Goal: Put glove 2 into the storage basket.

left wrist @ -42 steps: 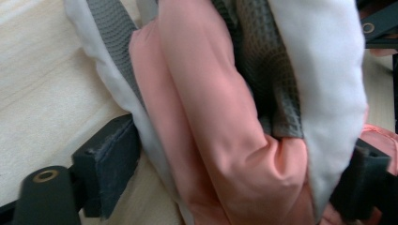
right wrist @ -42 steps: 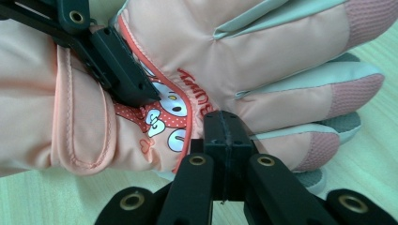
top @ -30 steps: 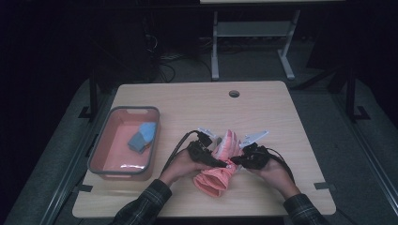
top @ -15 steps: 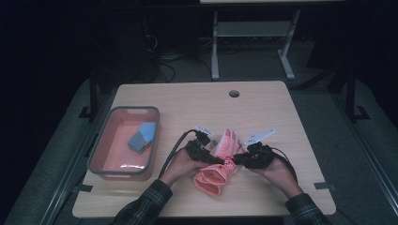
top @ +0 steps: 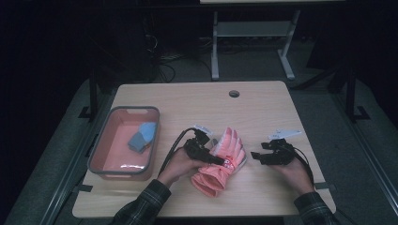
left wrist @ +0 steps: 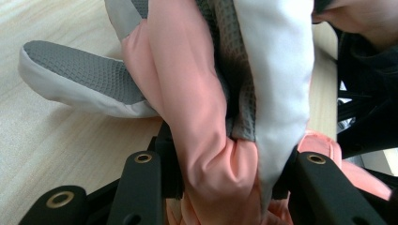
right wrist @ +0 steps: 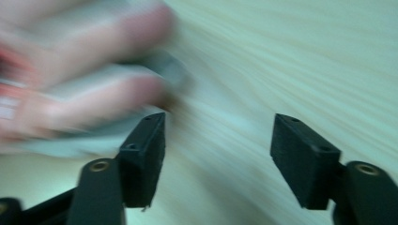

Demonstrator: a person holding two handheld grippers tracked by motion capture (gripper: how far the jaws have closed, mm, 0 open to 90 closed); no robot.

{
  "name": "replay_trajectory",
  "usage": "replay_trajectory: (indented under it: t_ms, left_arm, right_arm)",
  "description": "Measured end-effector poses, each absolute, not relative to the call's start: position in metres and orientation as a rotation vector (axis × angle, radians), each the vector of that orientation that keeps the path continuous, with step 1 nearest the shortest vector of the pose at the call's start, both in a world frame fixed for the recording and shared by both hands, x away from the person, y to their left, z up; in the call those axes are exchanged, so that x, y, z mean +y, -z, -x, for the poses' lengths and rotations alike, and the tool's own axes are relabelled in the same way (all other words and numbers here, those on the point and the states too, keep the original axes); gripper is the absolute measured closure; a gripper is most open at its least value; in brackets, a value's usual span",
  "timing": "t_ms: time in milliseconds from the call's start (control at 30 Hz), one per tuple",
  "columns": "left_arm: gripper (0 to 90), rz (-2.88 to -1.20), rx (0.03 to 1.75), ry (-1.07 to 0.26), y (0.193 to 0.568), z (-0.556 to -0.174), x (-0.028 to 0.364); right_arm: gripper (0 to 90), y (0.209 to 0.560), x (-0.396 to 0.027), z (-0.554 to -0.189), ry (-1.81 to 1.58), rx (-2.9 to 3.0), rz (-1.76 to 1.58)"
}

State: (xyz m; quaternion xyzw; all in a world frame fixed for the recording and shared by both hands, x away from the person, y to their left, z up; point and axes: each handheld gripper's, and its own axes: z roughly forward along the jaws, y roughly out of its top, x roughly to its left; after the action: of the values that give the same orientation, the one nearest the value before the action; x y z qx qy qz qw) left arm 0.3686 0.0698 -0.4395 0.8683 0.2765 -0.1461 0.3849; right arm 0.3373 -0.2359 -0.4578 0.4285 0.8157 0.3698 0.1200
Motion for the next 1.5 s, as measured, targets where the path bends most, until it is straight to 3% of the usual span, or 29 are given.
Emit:
replay_trajectory:
  t_ms: [133, 533, 1500]
  left_arm:
    - [59.0, -2.211, 0.687, 0.345, 0.431, -0.367, 0.073]
    - [58.8, -2.211, 0.691, 0.261, 0.41, -0.364, 0.082]
    - [58.1, -2.121, 0.835, 0.11, 0.33, -0.381, 0.169]
  right_arm:
    - [24.7, 0.468, -0.241, -0.344, -1.011, 2.344, -1.285]
    - [13.9, 0.482, -0.241, -0.344, -1.01, 2.292, -1.238]
    - [13.2, 0.483, -0.24, -0.344, -1.007, 2.294, -1.239]
